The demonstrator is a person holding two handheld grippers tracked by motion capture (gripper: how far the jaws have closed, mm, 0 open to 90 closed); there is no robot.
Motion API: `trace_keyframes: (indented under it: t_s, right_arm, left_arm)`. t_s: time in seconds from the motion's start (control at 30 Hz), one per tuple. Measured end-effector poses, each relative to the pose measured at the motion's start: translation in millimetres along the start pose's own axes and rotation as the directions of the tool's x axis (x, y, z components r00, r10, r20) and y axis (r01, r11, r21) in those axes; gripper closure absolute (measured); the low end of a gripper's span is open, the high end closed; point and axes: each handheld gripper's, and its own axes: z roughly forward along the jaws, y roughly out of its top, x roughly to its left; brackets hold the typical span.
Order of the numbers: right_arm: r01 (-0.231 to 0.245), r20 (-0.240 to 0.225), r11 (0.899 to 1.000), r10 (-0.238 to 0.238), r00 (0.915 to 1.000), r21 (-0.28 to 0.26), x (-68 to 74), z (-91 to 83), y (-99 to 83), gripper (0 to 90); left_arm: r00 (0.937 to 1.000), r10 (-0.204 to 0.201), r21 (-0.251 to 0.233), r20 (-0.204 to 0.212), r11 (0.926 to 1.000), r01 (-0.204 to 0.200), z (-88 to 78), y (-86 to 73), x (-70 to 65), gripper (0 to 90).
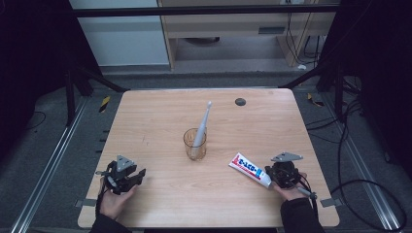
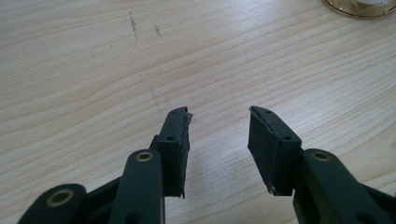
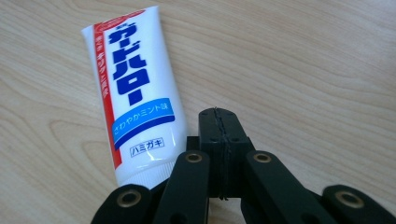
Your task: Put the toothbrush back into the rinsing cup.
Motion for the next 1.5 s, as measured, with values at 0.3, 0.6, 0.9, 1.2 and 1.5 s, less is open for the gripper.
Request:
trace_keyframes:
  t_s: [0.3,0.6,0.9,1.2,1.5]
  right_arm:
    - [0.013,-0.03,1.0,-0.013,0.9995,0.007,10.9,-7.8,-6.8,89.9]
    - [0.022,-0.047,1.0,-0.022,0.9987,0.012,20.6,-10.4,-9.1,89.9]
    - [0.014,-0.036,1.0,-0.013,0.9993,0.009,20.3,-12.7,-5.9,87.4]
    - [-0.006,-0.014,1.0,0.006,0.9999,-0.016,19.9,-22.2,5.7,80.1]
    - [-0.005,-0.009,1.0,0.004,0.9999,-0.017,23.7,-26.8,19.7,69.9]
  left_arm:
    - [1.0,-0.006,-0.007,-0.001,1.0,0.006,-0.1,-0.1,1.3,56.5]
    - [0.9999,-0.011,-0.009,-0.002,0.9999,0.011,-0.3,-0.4,2.1,56.5]
    - [0.9999,-0.011,-0.011,0.0,0.9999,0.011,-0.4,-0.3,2.6,55.9]
    - [1.0,-0.007,-0.011,0.001,0.9999,0.007,0.3,-0.3,2.5,55.5]
    - [1.0,-0.006,-0.009,0.0,0.9999,0.006,1.3,-0.1,2.8,55.3]
